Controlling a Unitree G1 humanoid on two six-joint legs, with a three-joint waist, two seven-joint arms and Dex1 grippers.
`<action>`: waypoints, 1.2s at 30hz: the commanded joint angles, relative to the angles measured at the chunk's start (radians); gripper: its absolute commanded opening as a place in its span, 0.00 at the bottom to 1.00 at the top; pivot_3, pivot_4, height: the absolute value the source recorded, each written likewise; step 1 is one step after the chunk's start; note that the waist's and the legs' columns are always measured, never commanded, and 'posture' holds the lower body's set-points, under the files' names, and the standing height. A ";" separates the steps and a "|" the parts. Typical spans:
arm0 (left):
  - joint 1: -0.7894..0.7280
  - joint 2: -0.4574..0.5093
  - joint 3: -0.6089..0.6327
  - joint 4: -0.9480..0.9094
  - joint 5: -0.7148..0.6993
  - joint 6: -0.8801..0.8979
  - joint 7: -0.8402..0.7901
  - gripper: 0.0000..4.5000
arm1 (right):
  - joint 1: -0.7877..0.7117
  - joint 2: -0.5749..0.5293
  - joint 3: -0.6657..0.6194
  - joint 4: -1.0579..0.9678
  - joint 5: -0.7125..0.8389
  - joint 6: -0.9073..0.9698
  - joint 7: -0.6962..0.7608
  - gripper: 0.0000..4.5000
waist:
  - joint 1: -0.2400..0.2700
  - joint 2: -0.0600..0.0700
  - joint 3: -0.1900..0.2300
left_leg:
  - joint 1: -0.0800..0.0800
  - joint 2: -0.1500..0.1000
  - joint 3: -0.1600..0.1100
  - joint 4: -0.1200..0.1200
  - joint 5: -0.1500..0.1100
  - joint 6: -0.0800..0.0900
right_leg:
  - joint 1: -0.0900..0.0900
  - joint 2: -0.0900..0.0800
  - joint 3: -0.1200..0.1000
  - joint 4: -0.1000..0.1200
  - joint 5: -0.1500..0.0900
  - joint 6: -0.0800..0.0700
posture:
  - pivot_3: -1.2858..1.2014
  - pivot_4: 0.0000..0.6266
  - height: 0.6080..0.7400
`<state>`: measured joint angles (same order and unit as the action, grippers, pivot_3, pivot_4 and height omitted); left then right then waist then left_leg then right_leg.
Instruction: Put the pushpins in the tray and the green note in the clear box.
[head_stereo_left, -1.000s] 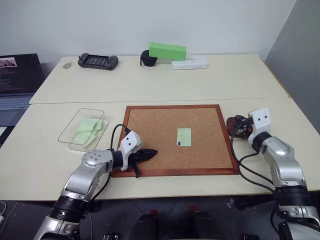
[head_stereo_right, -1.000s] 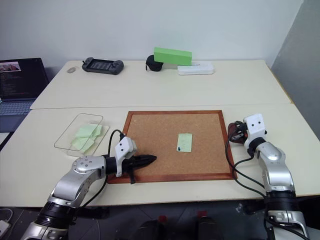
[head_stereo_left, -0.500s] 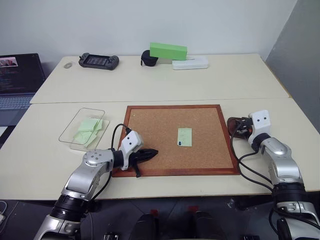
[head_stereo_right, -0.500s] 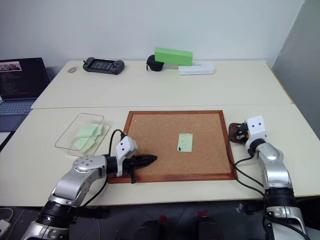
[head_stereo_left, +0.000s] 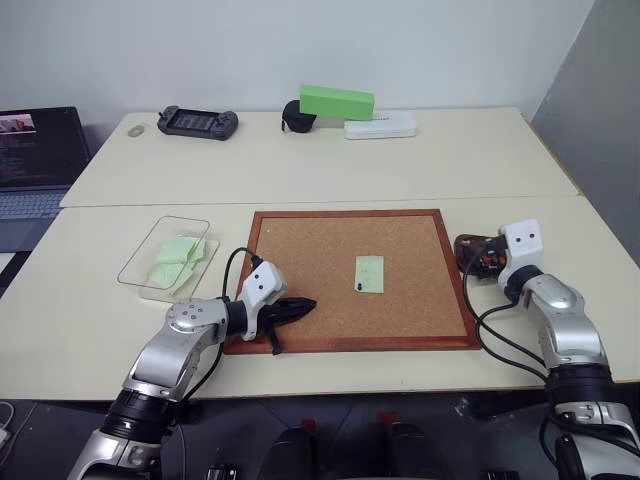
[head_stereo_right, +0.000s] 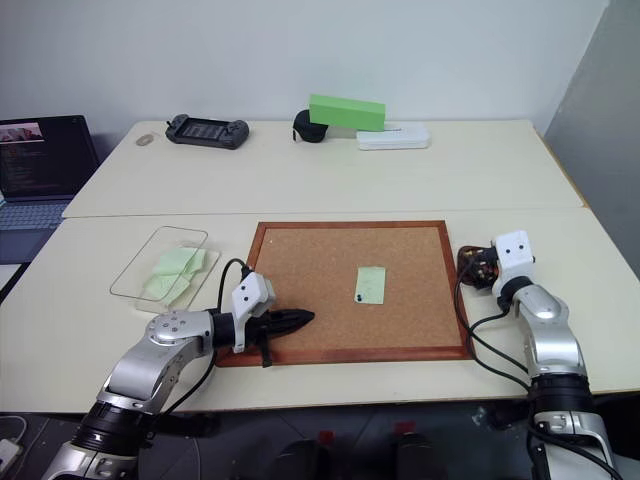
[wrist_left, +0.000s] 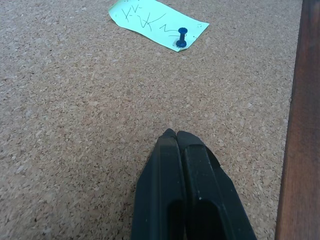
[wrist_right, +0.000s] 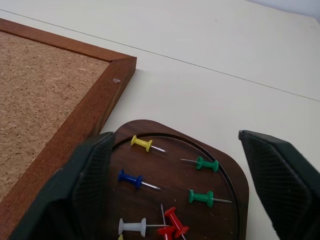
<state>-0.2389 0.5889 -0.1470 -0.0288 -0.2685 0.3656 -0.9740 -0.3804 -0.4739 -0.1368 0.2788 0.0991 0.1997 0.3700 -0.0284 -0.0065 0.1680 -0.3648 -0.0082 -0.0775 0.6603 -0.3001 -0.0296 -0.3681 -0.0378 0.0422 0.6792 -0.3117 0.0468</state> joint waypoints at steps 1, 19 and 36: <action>0.025 0.000 -0.035 0.033 0.025 0.035 0.002 0.00 | -0.017 -0.018 -0.030 -0.039 0.011 -0.033 0.003 0.99 | 0.000 0.000 0.000 | 0.000 0.000 0.000 0.000 0.000 0.000 | 0.000 0.000 0.000 0.000 0.000 0.000 | 0.52 0.24 1.00; 0.033 0.002 -0.032 0.024 0.024 0.034 0.002 0.00 | 0.143 0.011 0.281 -0.371 0.141 -0.046 0.459 0.99 | 0.000 0.000 0.001 | 0.000 0.001 -0.001 0.000 0.000 0.000 | 0.000 0.000 0.000 -0.001 0.000 0.000 | 0.52 0.24 1.00; 0.064 0.013 -0.020 -0.012 0.021 0.048 0.009 0.00 | 0.013 0.171 0.394 -0.153 0.084 -0.098 0.485 0.84 | -0.003 0.000 0.001 | 0.000 0.001 -0.001 -0.001 0.000 0.000 | -0.001 0.000 -0.001 -0.002 0.000 0.000 | 0.52 0.24 1.00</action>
<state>-0.2069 0.5926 -0.1322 -0.0669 -0.2687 0.3700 -0.9679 -0.3410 -0.3104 0.2515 0.1243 0.1976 0.1395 0.8471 -0.0309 -0.0065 0.1687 -0.3651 -0.0070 -0.0789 0.6595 -0.3003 -0.0298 -0.3692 -0.0383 0.0416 0.6776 -0.3118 0.0467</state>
